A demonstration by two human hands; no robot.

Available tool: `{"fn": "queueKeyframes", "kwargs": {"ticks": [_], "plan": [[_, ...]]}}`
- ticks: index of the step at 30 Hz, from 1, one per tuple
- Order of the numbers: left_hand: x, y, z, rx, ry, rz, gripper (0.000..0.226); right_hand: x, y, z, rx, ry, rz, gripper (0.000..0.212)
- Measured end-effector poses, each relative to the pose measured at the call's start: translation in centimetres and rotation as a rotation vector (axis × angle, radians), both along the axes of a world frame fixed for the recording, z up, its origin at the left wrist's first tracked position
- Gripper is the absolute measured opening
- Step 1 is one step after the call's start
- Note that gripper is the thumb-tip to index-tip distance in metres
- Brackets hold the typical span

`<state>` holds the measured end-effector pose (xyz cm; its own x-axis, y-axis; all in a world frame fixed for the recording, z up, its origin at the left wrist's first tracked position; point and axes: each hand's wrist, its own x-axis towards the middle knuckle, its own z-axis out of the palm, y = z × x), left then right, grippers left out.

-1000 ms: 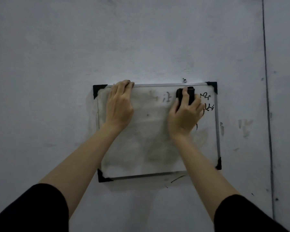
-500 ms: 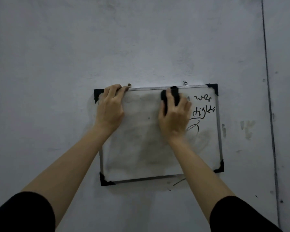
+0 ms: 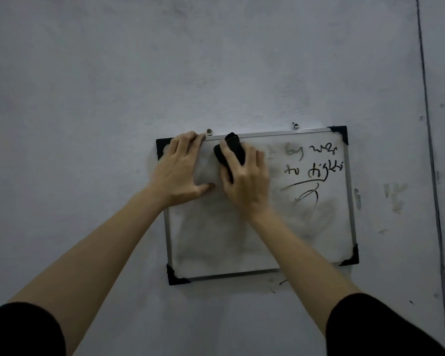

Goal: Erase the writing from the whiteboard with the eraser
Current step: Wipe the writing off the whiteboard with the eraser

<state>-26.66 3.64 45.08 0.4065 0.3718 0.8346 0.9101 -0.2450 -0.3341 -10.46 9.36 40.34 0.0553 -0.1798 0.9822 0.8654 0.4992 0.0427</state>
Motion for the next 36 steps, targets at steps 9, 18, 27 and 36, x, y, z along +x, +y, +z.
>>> {"fn": "queueKeyframes", "kwargs": {"ticks": [9,18,27,36], "plan": [[-0.9,-0.8,1.1,0.236,-0.072,-0.114,0.043,-3.1,-1.2,0.4,-0.074,0.309,0.098,0.036],[-1.8,0.7,1.1,0.397,-0.197,-0.133,0.016,-2.2,-0.4,0.7,0.067,-0.096,-0.002,0.037],[-1.6,0.2,1.9,0.415,-0.218,-0.116,0.014,-6.2,-0.9,0.2,-0.008,0.171,0.097,0.041],[-1.4,0.6,1.9,0.467,-0.203,-0.080,0.006,-0.4,-0.2,0.2,0.001,-0.007,0.011,0.038]]}}
